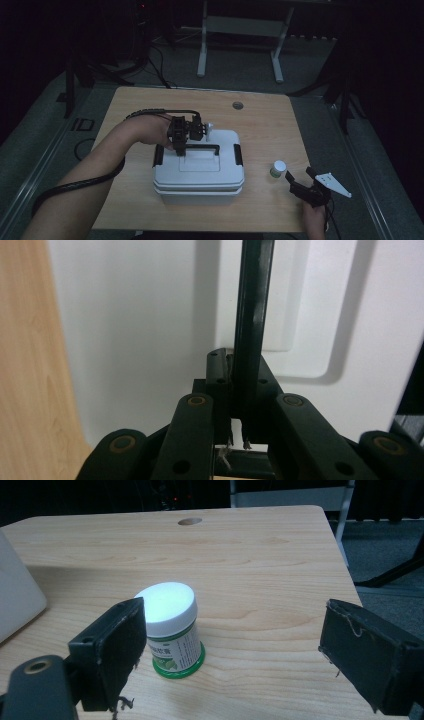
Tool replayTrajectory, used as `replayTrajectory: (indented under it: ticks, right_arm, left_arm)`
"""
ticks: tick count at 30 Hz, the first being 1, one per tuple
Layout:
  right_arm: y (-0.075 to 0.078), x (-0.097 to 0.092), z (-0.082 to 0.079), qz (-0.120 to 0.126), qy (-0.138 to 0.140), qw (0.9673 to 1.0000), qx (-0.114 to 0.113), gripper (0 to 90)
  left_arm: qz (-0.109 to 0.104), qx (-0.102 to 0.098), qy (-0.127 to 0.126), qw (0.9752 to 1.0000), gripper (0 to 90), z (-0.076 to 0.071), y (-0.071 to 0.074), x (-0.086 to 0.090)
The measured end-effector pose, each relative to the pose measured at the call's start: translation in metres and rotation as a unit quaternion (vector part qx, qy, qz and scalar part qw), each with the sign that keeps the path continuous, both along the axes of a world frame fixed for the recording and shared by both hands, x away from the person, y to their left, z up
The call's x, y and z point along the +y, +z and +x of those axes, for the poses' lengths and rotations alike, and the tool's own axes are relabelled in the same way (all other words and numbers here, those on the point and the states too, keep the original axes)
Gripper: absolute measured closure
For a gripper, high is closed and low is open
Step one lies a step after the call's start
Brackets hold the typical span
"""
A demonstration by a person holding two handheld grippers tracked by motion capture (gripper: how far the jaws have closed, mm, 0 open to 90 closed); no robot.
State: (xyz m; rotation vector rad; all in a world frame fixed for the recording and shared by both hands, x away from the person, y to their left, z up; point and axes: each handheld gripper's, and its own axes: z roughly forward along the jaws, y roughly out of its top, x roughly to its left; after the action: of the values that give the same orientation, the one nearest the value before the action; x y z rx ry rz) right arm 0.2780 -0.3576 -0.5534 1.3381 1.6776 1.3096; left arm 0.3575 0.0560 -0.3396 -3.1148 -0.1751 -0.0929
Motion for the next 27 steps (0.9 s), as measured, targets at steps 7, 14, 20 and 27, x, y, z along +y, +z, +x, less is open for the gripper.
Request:
replayTrajectory:
  ticks: [7,14,20,27]
  right_arm:
    - [0.0,0.0,0.0,-0.002,0.0,1.0,0.001,11.0]
    - [0.0,0.0,0.0,0.0,-0.001,1.0,0.001,11.0]
    - [0.0,0.001,0.0,-0.003,-0.002,1.0,0.002,11.0]
    - [0.0,0.001,0.0,-0.003,-0.005,1.0,0.002,11.0]
  left_arm:
    - [-0.004,-0.001,0.011,0.9999,83.6,-0.005,0.022,0.015]
    - [-0.014,0.004,0.018,0.9997,83.6,-0.01,0.028,0.032]
    - [-0.022,-0.002,0.037,0.9991,83.6,-0.012,0.031,0.052]
    - [-0.022,0.004,0.066,0.9976,83.6,-0.017,0.035,0.084]
